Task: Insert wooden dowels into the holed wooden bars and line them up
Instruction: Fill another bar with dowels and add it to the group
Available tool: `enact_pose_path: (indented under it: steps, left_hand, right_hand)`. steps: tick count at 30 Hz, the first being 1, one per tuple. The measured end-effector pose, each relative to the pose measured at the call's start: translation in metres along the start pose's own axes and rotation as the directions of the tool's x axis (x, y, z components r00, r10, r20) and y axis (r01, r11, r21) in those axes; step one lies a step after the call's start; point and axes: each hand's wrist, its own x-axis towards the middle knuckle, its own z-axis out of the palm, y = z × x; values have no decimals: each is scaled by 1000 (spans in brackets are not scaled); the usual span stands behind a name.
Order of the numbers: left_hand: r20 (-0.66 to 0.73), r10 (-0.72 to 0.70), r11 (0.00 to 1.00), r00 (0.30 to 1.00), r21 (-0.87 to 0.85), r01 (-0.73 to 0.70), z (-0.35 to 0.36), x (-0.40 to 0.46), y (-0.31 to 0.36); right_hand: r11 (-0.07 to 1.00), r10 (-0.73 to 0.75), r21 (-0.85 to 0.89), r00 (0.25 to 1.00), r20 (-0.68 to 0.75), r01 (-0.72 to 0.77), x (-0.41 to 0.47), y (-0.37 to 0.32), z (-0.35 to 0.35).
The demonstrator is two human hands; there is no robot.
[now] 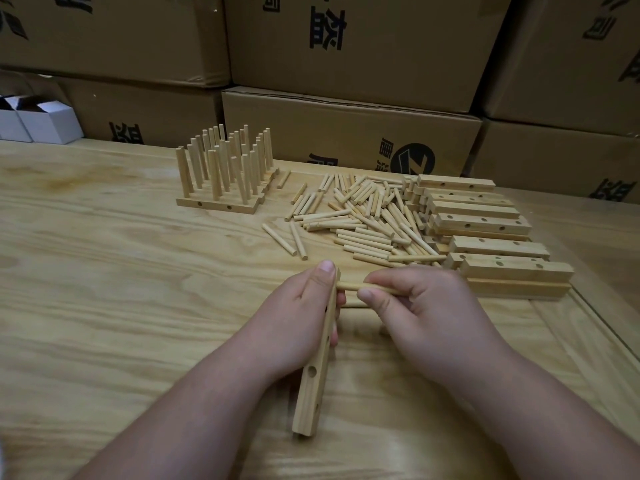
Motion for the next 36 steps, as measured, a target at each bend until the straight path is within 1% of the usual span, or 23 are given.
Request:
enact_pose_path:
  steps: [3,5,6,8,10,12,16,19,21,24,27,29,33,36]
  left_hand:
    - [3,-5,1000,1000,-3,5,0,0,0]
    - [4,-5,1000,1000,-11,5,0,0,-1]
    - [2,0,1000,1000,-9,0,-1,0,-1]
    - [-2,16,1000,1000,-18,-16,-1,0,-2]
    - [-6,30,999,1000,-32,-30,-1,0,-1]
    - [-11,30,998,999,-48,-30,-2,0,0]
    - [-5,45,991,999,-125,-45,-5,-1,1]
    - [50,44,986,998,-165,-35,-5,-2,4]
    - [69,35,985,997,-168,-23,-4,-2,4]
    - [-1,20,988,1000,-154,-20,-2,-1,2]
    - [-100,-28,975,995,-220,5,-4,0,3]
    - [-140,-53,967,989,-256,15,-5,1,3]
    - [-177,-94,943,980,-332,31,-6,3,4]
    - [-185,-102,940,977,-339,35,-6,3,3]
  right_hand:
    - [987,-58,-149,998,6,58,2,-4,-1]
    - [978,-71,-195,997,5,70,3,-4,-2]
    - [984,-58,-169,998,5,58,3,-3,-1]
    - [999,-19,-47,1000,8,20,2,1,1]
    - [999,-13,30,1000,-1,13,0,5,4]
    - [998,-47,31,998,-46,48,-2,9,9]
    - [993,-105,32,976,-192,113,-5,15,14]
    - [995,-75,35,951,-301,89,-4,18,13]
    - [997,-17,62,944,-331,40,-3,20,12]
    - [992,58,126,937,-345,-15,-2,21,10]
    - [973,72,228,923,-377,17,-4,21,9]
    - [956,86,292,916,-393,36,-4,20,8]
    - [980,93,200,899,-429,-6,-3,20,12]
    - [962,138,272,915,-380,-33,-4,19,14]
